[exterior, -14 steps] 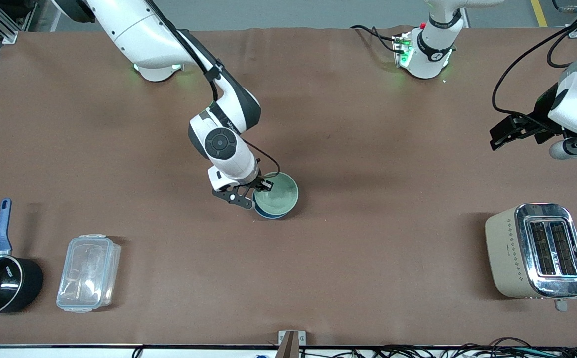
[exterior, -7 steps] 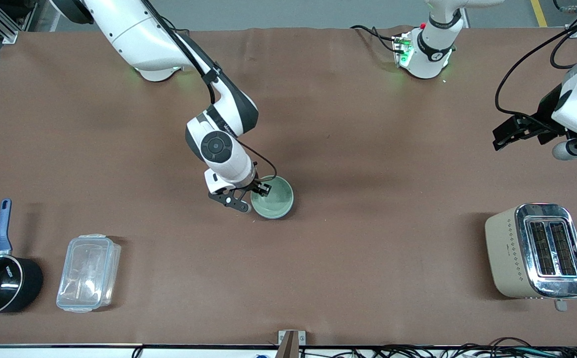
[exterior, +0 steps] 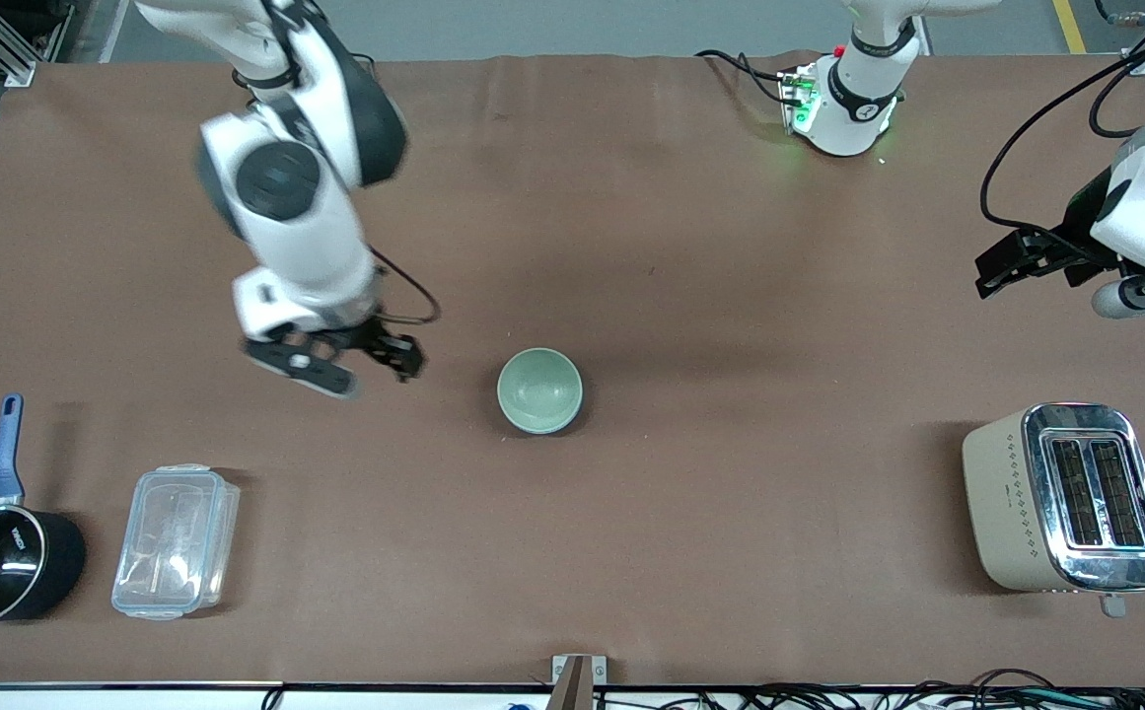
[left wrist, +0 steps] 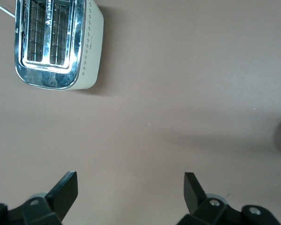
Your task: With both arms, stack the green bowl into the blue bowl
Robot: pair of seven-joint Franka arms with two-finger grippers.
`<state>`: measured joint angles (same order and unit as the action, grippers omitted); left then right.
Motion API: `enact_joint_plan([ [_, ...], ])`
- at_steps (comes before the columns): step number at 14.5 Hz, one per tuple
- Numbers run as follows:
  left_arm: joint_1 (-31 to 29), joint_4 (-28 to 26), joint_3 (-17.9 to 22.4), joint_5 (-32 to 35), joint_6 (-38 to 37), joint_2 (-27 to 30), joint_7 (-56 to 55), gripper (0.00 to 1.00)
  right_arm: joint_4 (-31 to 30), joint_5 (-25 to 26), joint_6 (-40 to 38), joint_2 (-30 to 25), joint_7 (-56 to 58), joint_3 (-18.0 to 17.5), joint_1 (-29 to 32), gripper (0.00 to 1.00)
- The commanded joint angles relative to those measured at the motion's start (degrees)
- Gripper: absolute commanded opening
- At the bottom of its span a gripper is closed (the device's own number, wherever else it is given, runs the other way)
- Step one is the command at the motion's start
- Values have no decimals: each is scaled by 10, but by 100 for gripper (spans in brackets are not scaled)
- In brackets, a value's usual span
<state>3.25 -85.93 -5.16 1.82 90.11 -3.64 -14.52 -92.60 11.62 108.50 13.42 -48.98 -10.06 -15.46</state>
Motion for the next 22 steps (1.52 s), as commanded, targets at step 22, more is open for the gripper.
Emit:
enact_joint_plan([
  [22,-3,6,-18,5,-34,12,60,100,71,-111,-234,-139,417,113,130,100],
])
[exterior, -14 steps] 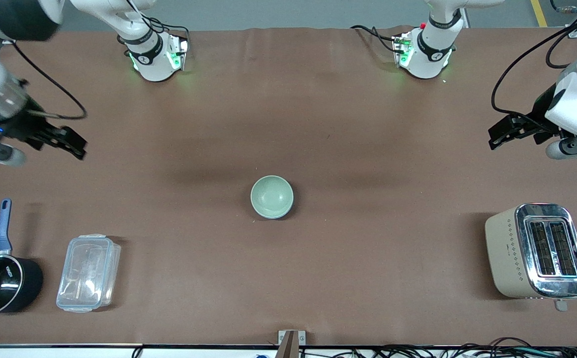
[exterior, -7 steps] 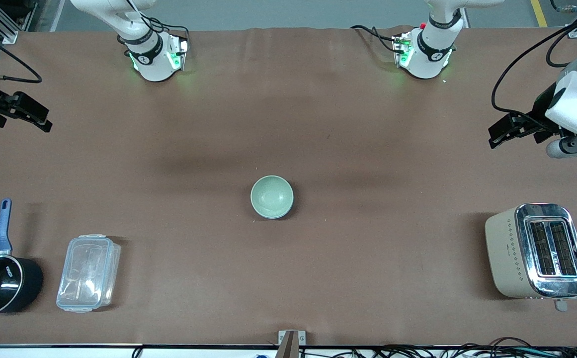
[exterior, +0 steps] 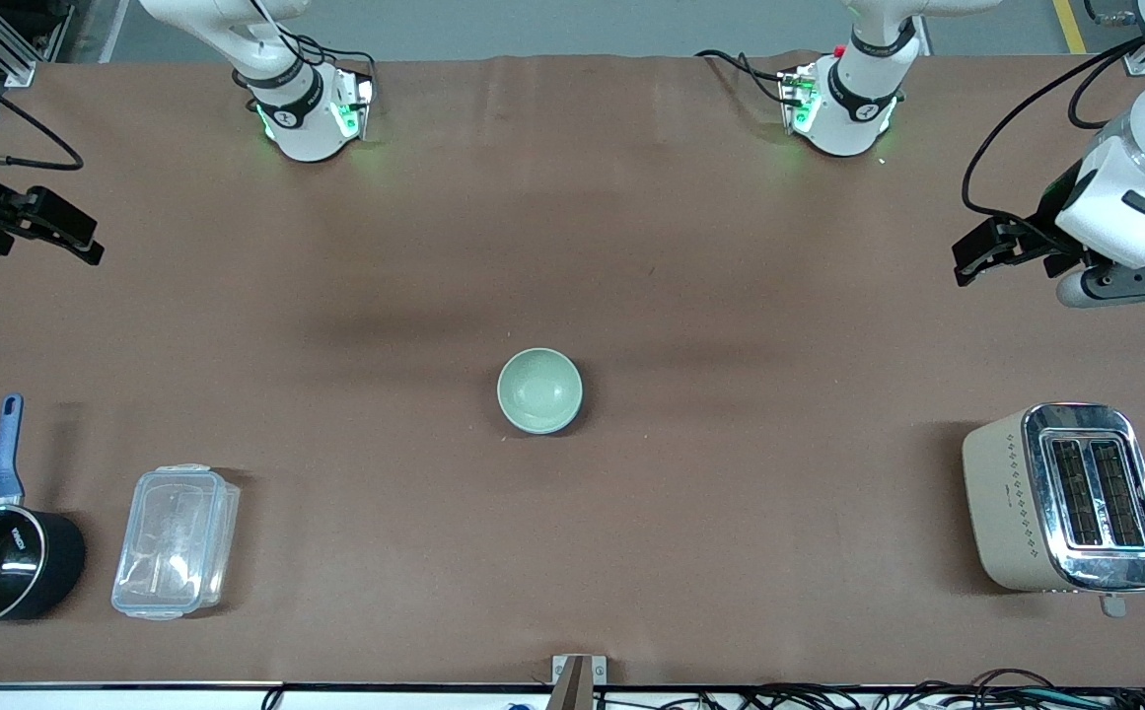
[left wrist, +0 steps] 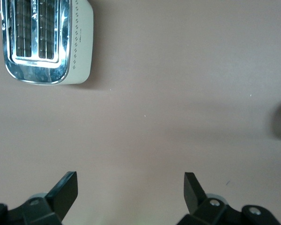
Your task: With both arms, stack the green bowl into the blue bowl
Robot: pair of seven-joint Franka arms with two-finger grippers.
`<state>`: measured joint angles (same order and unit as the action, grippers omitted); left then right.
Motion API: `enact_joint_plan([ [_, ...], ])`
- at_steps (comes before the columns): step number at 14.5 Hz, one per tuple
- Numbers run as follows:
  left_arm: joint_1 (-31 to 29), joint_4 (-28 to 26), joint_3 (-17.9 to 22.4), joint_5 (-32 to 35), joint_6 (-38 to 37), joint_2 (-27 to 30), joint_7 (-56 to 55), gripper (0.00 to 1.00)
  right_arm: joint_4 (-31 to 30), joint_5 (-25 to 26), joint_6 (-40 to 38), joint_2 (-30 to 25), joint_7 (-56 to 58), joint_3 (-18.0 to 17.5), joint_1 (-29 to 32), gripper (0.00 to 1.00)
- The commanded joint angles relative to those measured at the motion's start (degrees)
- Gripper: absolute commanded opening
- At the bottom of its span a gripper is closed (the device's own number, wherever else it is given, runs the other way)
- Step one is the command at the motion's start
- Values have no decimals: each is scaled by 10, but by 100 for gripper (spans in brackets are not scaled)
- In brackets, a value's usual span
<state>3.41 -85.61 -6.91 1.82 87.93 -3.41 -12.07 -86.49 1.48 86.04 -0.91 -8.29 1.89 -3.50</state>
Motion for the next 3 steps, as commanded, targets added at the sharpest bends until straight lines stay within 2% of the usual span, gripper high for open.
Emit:
enact_joint_plan([
  [1,-4,4,1,6,-17,10,54,100,10,-9,-10,4,10,-7,10,100],
  [3,-5,4,4,6,-25,10,83,100,10,-9,-10,4,10,-7,10,100],
])
